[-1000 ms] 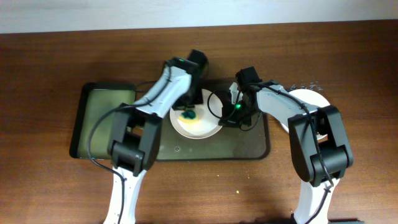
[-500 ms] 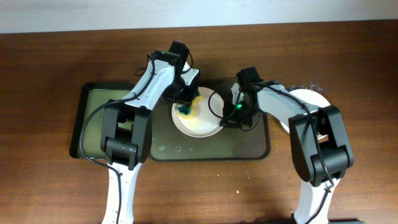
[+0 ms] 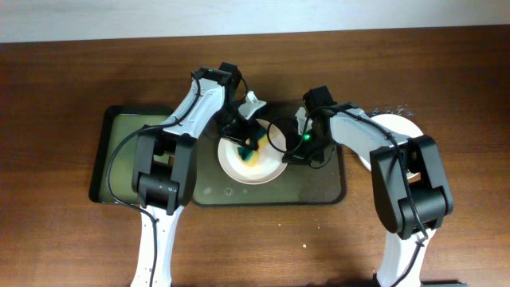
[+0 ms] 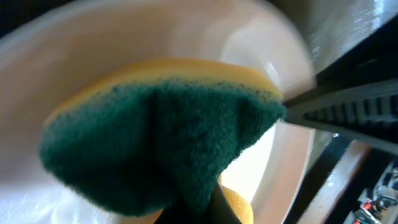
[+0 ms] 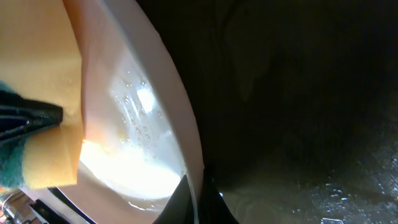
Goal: Clean dirty plates on tray and stack at the side
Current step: 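Scrub the third plate with the sponge in the left gripper, then lift the third plate with right gripper toward the stack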
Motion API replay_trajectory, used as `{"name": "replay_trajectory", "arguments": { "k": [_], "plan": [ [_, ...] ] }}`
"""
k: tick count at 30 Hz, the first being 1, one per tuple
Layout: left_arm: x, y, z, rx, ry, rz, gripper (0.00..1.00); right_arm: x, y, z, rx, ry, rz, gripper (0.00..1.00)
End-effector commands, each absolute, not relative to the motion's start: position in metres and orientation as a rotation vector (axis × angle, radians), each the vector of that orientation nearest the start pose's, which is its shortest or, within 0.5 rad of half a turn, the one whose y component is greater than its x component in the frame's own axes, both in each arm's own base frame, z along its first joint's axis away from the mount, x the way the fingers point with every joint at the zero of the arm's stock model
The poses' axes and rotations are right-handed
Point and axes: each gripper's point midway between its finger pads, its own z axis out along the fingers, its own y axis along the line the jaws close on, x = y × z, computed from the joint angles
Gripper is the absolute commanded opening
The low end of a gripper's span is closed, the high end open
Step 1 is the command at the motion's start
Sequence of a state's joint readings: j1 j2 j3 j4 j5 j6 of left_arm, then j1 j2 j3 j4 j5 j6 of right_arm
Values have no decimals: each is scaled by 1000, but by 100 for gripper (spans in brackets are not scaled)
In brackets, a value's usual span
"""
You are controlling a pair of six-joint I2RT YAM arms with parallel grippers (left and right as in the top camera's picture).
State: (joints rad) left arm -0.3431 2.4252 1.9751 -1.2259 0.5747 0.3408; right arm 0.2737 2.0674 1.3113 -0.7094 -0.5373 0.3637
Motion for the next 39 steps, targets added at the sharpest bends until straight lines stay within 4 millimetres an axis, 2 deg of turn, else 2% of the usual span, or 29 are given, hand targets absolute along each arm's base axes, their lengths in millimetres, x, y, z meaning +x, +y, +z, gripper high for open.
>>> {"name": "replay_trajectory", "arguments": {
  "k": [1,3,4,5,6,7,8,10,12,13,15,17,19,20,21,24,28,29,31,32,34,35,37,39],
  "plan": [
    [397,-257,12,907,2902,-1001,0,329,175,-34,69,3195,698,4],
    [427,-236,-5,640,3000,-697,0,329,175,-34,69,3196,697,4],
    [442,-220,-12,482,3030,-517,0,329,175,-34,69,3196,697,4],
    [457,-195,-18,274,3048,-272,0,329,175,-34,69,3196,697,4],
    [462,-178,-19,142,3047,-125,0,329,175,-34,68,3196,697,4],
    [465,-147,-16,-98,3022,135,0,329,175,-34,69,3196,697,4],
    [463,-125,-11,-225,2984,310,0,329,175,-34,69,3196,697,4],
    [458,-97,-2,-302,2927,541,0,329,175,-34,69,3195,697,4],
    [446,-86,2,-280,2950,647,0,329,175,-34,69,3195,697,4],
    [438,-86,2,-262,2986,657,0,329,175,-34,69,3196,697,5],
    [418,-115,-7,4,3172,443,0,329,175,-34,69,3195,697,5],
    [399,-152,-11,290,3292,97,0,329,175,-34,69,3196,697,5],
    [371,-201,-3,699,3294,-431,0,329,175,-34,69,3196,697,5],
    [362,-211,2,785,3278,-544,0,329,175,-34,69,3196,698,5],
    [360,-214,2,796,3279,-556,0,329,175,-34,69,3196,698,5],
    [369,-223,0,813,3223,-556,0,329,175,-34,69,3196,698,5],
    [404,-233,-5,611,3135,-531,0,329,175,-34,69,3196,698,5],
    [415,-227,-9,511,3130,-434,0,329,175,-34,69,3196,698,5],
    [438,-191,-13,224,3111,-56,0,329,175,-34,69,3196,697,5],
    [448,-169,-6,96,3070,140,0,329,175,-34,69,3196,697,5],
    [464,-145,24,-29,2975,354,0,329,175,-34,69,3196,697,4],
    [470,-141,36,-41,2945,381,0,329,175,-34,69,3196,697,4],
    [492,-134,78,-93,2862,356,0,329,175,-34,69,3196,696,4],
    [501,-128,102,-127,2825,330,0,329,174,-34,69,3196,696,4]
  ]
}}
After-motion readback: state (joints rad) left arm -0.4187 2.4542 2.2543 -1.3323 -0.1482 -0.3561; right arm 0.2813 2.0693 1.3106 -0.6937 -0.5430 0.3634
